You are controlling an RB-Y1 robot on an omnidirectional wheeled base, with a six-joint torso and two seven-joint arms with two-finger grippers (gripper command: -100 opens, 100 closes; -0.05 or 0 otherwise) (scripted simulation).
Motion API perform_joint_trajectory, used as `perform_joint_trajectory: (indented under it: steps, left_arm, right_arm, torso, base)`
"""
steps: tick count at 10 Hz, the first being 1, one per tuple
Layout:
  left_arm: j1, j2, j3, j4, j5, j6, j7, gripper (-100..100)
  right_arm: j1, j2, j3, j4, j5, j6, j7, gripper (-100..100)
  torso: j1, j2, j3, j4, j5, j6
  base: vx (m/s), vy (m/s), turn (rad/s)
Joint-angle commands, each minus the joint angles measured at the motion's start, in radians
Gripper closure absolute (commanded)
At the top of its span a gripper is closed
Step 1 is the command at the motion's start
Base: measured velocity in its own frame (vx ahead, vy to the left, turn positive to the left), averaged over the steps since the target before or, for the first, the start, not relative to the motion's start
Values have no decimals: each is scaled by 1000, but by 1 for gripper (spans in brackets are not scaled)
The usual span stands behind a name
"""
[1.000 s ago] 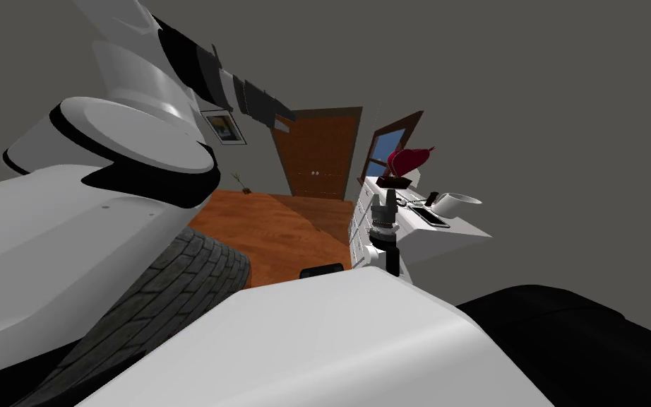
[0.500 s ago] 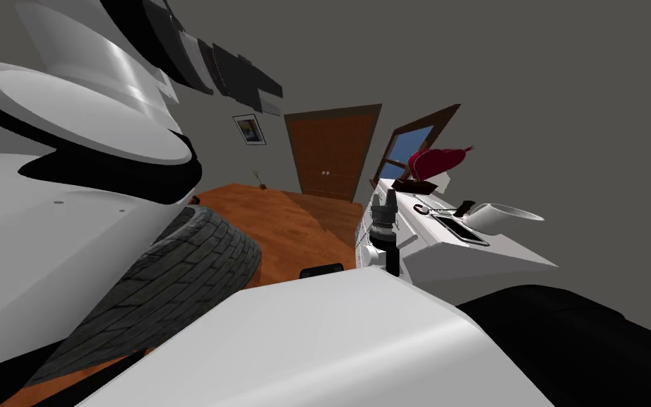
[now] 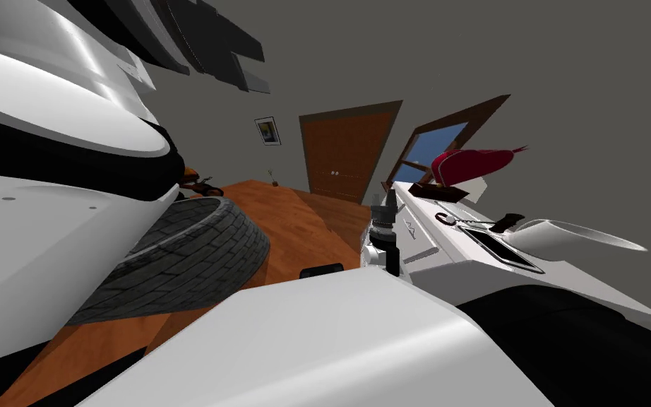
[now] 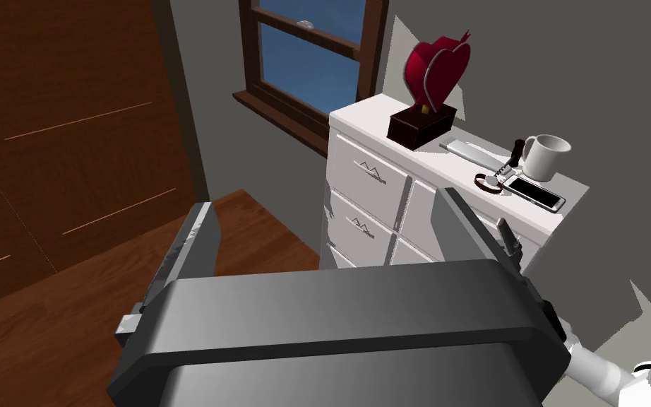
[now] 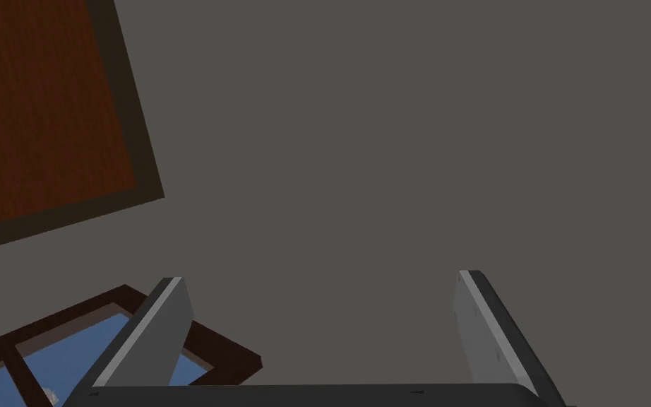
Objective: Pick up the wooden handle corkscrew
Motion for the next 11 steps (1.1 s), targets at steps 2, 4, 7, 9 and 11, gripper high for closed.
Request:
perform_joint_trajectory:
  steps: [2, 4, 7, 9, 11]
  left_arm:
    - [1, 27, 15, -34, 76, 17, 5, -100]
    - [-9, 71, 39, -56, 141, 22, -13, -100]
    - [-9, 80, 39, -45, 221, 22, -13, -100]
    - [-19, 130, 64, -79, 281, 26, -31, -100]
    - [-19, 133, 64, -64, 330, 26, -31, -100]
  right_arm:
    - [0, 0, 0, 0, 0, 0, 0, 0]
    - [0, 0, 0, 0, 0, 0, 0, 0]
    - [0, 0, 0, 0, 0, 0, 0, 0]
    - [0, 0, 0, 0, 0, 0, 0, 0]
    - [0, 0, 0, 0, 0, 0, 0, 0]
  torso:
    - [1, 0, 0, 0, 0, 0]
    - [-1, 0, 0, 0, -1, 2]
    - [0, 0, 0, 0, 0, 1]
    - [-3, 1, 0, 0, -1, 3]
    - [0, 1, 0, 0, 0, 1]
  base:
    - [11, 13, 417]
    - [10, 6, 250]
    - [11, 4, 313]
    - [8, 6, 148]
    - [22, 1, 412]
